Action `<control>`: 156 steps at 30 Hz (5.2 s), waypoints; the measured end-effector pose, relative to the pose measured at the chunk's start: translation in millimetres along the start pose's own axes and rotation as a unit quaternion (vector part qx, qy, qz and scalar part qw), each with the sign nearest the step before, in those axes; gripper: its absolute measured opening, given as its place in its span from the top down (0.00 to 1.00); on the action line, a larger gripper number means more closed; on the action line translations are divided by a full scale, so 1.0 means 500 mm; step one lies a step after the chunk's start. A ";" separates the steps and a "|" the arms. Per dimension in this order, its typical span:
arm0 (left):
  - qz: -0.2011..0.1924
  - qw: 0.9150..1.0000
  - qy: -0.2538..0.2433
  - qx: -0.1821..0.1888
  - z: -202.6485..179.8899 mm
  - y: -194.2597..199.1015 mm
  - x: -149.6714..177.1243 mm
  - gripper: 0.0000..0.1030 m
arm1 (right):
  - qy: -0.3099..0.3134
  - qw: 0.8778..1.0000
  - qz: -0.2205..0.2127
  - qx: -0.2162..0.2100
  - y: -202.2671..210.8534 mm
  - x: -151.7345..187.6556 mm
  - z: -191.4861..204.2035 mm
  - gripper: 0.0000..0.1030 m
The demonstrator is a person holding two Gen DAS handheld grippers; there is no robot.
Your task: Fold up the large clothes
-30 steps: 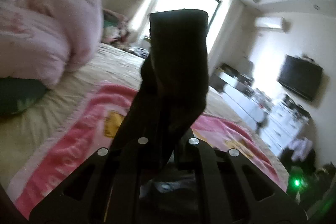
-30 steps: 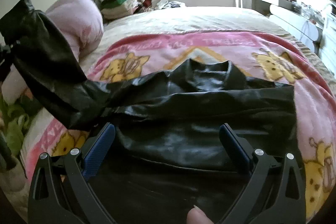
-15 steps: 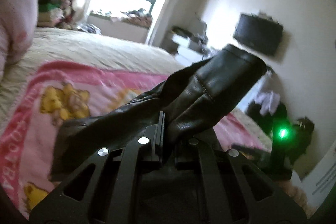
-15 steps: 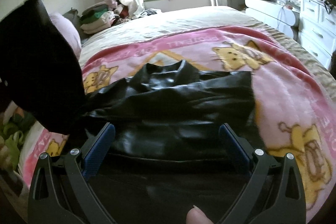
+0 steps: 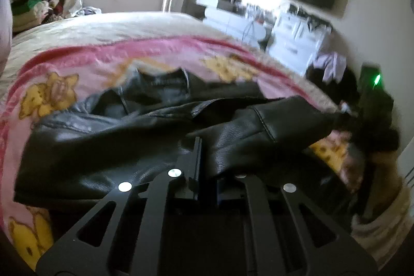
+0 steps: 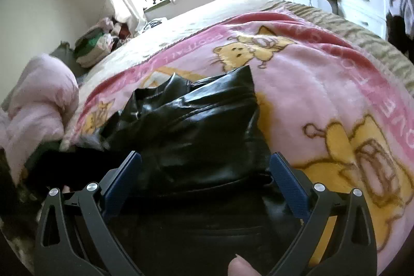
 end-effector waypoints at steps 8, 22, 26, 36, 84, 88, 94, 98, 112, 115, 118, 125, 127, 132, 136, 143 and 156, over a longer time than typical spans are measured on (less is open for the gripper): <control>0.069 0.995 -0.055 -0.042 -0.045 -0.066 0.074 0.78 | -0.034 0.997 0.030 -0.061 -0.018 0.012 -0.004 0.04; 0.104 0.991 -0.081 -0.024 -0.068 -0.014 0.139 0.12 | -0.135 0.958 0.136 -0.212 -0.127 0.093 0.055 0.23; 0.113 0.991 -0.067 -0.014 -0.047 0.007 0.144 0.12 | -0.157 0.952 0.142 -0.220 -0.142 0.104 0.061 0.30; 0.032 0.988 0.105 -0.107 0.225 0.067 0.022 0.09 | -0.052 0.975 0.092 -0.197 -0.132 0.044 0.133 0.83; 0.118 0.984 0.063 -0.118 0.248 -0.145 0.053 0.63 | 0.161 0.986 0.045 0.017 -0.132 -0.064 0.135 0.41; 0.118 0.984 0.064 -0.117 0.247 -0.144 0.053 0.63 | 0.223 0.970 0.097 0.026 -0.214 -0.038 0.200 0.40; 0.120 0.984 0.069 -0.110 0.248 -0.145 0.054 0.62 | 0.170 0.960 0.208 0.080 -0.330 0.005 0.112 0.42; 0.121 0.985 0.066 -0.104 0.244 -0.146 0.052 0.62 | 0.145 0.965 0.208 0.067 -0.347 0.029 0.075 0.42; 0.063 0.988 0.099 -0.095 0.288 -0.109 -0.020 0.61 | 0.191 0.974 0.117 -0.013 -0.145 0.016 0.148 0.41; 0.068 0.989 0.077 -0.107 0.266 -0.134 -0.034 0.78 | 0.190 0.975 0.110 -0.020 -0.127 0.029 0.147 0.41; 0.092 0.989 0.068 -0.098 0.248 -0.168 -0.032 0.80 | 0.182 0.977 0.110 -0.025 -0.125 0.037 0.136 0.41; 0.132 0.983 0.082 -0.101 0.259 -0.218 0.007 0.79 | 0.185 0.976 0.109 -0.029 -0.132 0.049 0.142 0.41; 0.130 0.983 0.091 -0.091 0.267 -0.220 0.009 0.79 | 0.190 0.975 0.114 -0.022 -0.142 0.055 0.142 0.41; 0.129 0.983 0.097 -0.087 0.269 -0.220 0.008 0.79 | 0.122 0.977 0.177 -0.002 -0.201 0.085 0.066 0.41; 0.128 0.983 0.089 -0.093 0.268 -0.221 0.008 0.79 | 0.133 0.973 0.189 0.012 -0.219 0.100 0.065 0.41; 0.124 0.984 0.071 -0.107 0.261 -0.214 0.004 0.79 | 0.132 0.975 0.178 0.001 -0.205 0.095 0.064 0.41; 0.130 0.983 0.077 -0.102 0.243 -0.174 -0.016 0.62 | 0.150 0.977 0.143 -0.048 -0.160 0.071 0.105 0.23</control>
Point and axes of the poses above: each gripper's, at about its wrist camera, not at the fingertips, and y roughly against the way its jaws point, z to its left, x to its underside, the point moved 4 cm from there along -y, roughly the way its jaws point, and after that the axes turned 15 degrees about -x, right-handed, at the moved point
